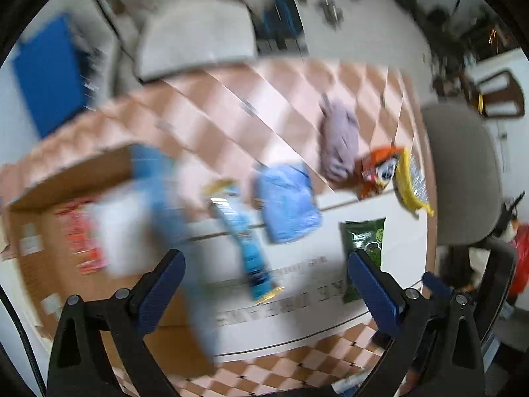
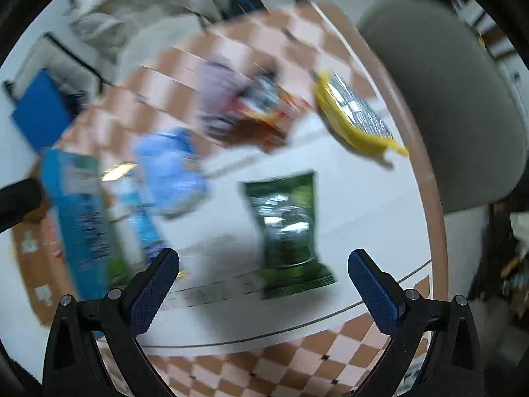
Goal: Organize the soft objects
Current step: 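Grasp the blue milk pack with the left tool while the right tool grasps the green bag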
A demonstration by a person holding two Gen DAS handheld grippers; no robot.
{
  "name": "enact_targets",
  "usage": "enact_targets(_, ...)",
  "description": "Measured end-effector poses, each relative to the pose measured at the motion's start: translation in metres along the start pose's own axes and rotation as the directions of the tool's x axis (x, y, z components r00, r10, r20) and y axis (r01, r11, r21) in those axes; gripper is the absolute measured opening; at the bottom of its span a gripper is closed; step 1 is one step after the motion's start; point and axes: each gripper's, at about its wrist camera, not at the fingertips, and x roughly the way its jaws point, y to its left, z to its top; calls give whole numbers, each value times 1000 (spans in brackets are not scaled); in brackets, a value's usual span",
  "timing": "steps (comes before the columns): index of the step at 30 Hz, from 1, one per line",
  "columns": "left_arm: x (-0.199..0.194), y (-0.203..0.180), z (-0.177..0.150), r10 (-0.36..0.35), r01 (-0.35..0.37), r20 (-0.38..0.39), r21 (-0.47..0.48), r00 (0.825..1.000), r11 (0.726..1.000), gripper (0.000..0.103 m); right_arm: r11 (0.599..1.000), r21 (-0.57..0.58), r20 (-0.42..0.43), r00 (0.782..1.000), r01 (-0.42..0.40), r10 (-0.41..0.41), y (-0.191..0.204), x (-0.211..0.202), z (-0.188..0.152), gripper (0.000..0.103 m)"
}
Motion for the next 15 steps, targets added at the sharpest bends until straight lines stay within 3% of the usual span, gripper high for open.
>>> enact_targets(4, 79, -22, 34, -1, -5, -155, -39, 988, 999, 101, 999, 36, -100, 995, -15, 19, -20, 52, 5, 101)
enact_targets(10, 129, -37, 55, 60, -69, -227, -34, 972, 997, 101, 998, 61, -165, 985, -31, 41, -32, 84, 7, 96)
enact_targets(12, 137, -41, 55, 100, -105, -231, -11, 968, 994, 95, 997, 67, -181, 983, -32, 44, -32, 90, 8, 91)
enact_targets(13, 141, -44, 53, 140, -142, -230, 8, 963, 990, 83, 997, 65, -187, 981, -32, 44, -32, 92, 7, 88)
enact_targets(15, 139, -47, 50, 166, -163, -207, 30, 964, 986, 72, 998, 62, -203, 978, -27, 39, -31, 95, 6, 82)
